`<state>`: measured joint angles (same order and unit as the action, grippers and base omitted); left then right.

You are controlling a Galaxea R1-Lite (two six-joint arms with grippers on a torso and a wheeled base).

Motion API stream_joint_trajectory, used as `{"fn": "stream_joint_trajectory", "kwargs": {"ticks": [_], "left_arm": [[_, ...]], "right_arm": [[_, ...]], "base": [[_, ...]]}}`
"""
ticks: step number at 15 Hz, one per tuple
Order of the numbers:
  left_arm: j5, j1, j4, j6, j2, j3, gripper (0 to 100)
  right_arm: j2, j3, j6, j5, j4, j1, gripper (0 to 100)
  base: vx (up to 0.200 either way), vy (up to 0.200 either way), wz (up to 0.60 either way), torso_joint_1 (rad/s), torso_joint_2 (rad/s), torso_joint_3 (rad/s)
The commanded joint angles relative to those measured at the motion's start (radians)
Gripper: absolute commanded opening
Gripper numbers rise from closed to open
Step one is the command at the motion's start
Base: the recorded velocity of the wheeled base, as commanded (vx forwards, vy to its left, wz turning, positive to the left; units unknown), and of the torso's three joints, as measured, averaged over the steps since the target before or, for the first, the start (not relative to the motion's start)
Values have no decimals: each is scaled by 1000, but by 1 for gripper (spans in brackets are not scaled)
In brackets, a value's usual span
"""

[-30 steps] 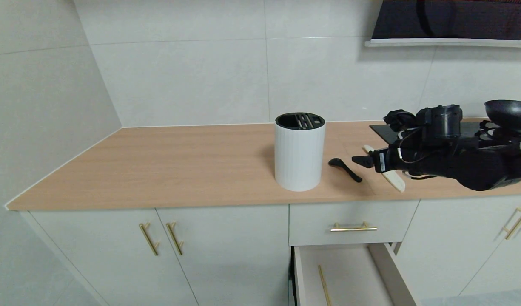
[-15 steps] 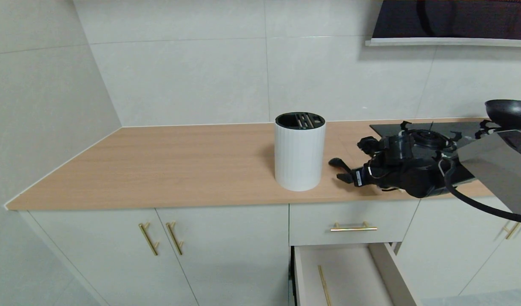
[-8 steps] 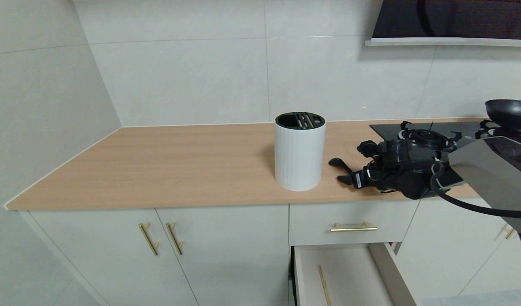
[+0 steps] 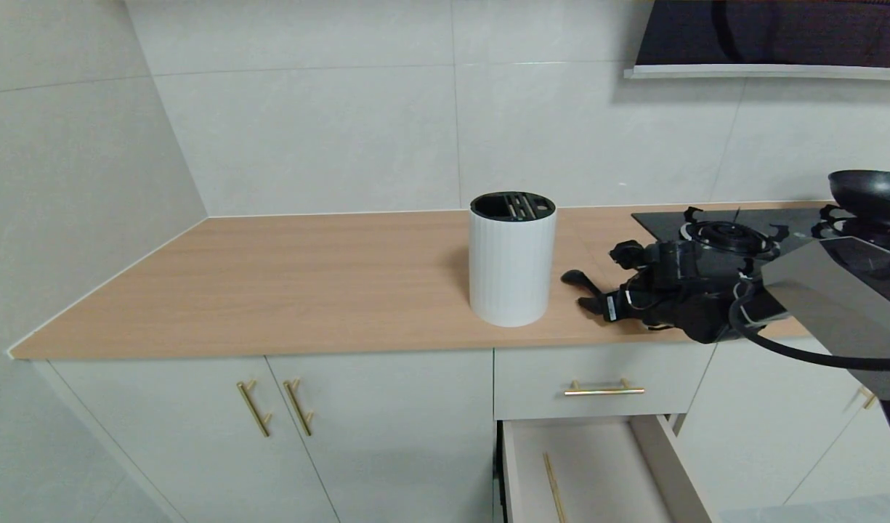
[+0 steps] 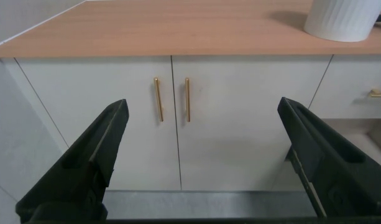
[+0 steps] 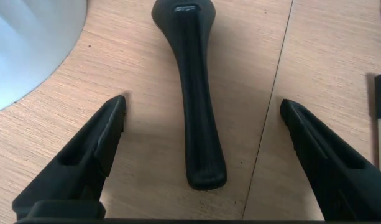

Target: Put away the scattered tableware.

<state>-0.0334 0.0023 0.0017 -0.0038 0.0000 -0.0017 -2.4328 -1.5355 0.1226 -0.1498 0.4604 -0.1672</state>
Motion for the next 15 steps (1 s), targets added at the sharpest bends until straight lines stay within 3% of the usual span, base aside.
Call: {"fn": "stream_joint_trajectory", "kwargs": {"ticks": [1, 11, 15], "left_arm": [[0, 1, 0, -1, 2, 0, 100], [0, -1, 0, -1, 2, 0, 100], [0, 1, 0, -1, 2, 0, 100]], "right_arm": [[-2, 0, 0, -1, -2, 0, 0], [11, -5, -6, -1, -17, 2, 0], [138, 0, -93, -2, -195, -12, 0]], "base": [[0, 0, 0, 0, 0, 0], [0, 0, 0, 0, 0, 0], [0, 0, 0, 0, 0, 0]]}}
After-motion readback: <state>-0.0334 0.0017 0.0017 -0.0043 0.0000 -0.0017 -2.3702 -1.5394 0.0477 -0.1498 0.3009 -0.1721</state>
